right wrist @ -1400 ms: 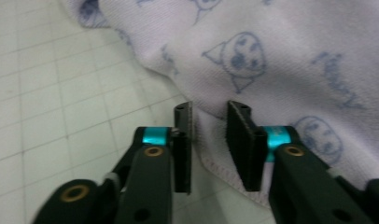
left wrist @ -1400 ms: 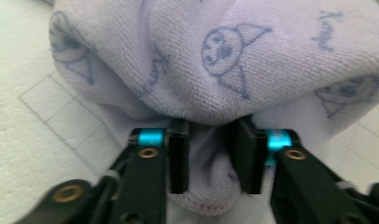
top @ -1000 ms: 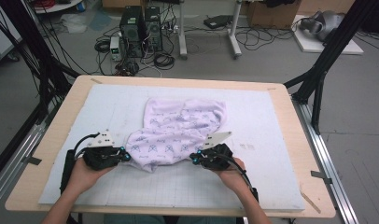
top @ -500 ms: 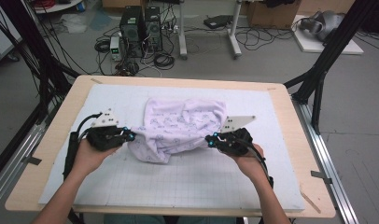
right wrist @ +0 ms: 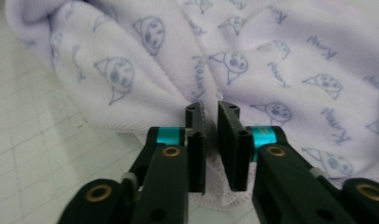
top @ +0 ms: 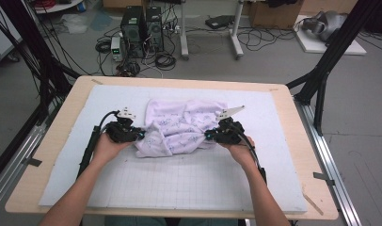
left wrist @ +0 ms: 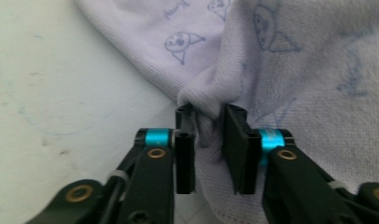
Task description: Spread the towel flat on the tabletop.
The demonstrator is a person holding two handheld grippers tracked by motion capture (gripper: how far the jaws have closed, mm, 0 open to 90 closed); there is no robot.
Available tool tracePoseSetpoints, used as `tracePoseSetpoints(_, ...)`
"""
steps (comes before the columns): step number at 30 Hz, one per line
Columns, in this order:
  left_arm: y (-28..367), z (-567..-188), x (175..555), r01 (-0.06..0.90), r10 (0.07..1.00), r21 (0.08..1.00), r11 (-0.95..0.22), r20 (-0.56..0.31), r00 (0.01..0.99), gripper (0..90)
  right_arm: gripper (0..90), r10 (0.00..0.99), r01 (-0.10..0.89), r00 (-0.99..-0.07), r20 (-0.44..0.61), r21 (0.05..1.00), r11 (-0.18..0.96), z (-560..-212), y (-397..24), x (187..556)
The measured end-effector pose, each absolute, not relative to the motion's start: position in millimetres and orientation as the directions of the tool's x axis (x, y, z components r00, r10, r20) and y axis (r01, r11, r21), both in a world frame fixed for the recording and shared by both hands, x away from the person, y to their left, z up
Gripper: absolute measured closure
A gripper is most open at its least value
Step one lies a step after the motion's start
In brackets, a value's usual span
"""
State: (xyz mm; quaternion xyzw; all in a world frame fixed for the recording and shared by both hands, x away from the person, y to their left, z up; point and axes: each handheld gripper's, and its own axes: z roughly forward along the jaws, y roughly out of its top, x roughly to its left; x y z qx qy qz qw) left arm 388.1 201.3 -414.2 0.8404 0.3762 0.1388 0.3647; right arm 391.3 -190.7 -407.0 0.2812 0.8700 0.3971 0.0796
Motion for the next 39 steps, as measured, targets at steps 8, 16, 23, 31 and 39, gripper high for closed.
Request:
tracePoseSetpoints(8, 216.8, -376.5, 355.0, 0.463, 0.707, 0.799, -0.384, -0.067, 0.704, 56.3, 72.3, 0.518, 0.308, -0.855, -0.008, 0.795, 0.522, -381.3, -189.3, 351.8)
tracePoseSetpoints(16, 187.3, -392.2, 343.9, 0.435, 0.618, 0.765, -0.474, -0.062, 0.784, 50.6, 58.5, 0.471, 0.269, -0.882, -0.019, 0.800, 0.537, -385.8, -170.2, 338.2)
tracePoseSetpoints(23, 166.7, -414.2, 350.2, 0.437, 0.572, 0.730, -0.525, -0.077, 0.816, 70.3, 58.8, 0.457, 0.269, -0.887, -0.061, 0.736, 0.621, -409.4, -141.8, 347.4)
tracePoseSetpoints(31, 171.3, -404.9, 342.6, 0.406, 0.576, 0.751, -0.520, -0.043, 0.817, 83.0, 84.6, 0.415, 0.274, -0.909, -0.025, 0.715, 0.643, -417.6, -132.7, 352.8)
tracePoseSetpoints(39, 191.9, -377.1, 321.7, 0.336, 0.594, 0.824, -0.457, 0.003, 0.804, 83.9, 85.2, 0.404, 0.236, -0.915, -0.007, 0.802, 0.549, -384.1, -156.8, 331.0)
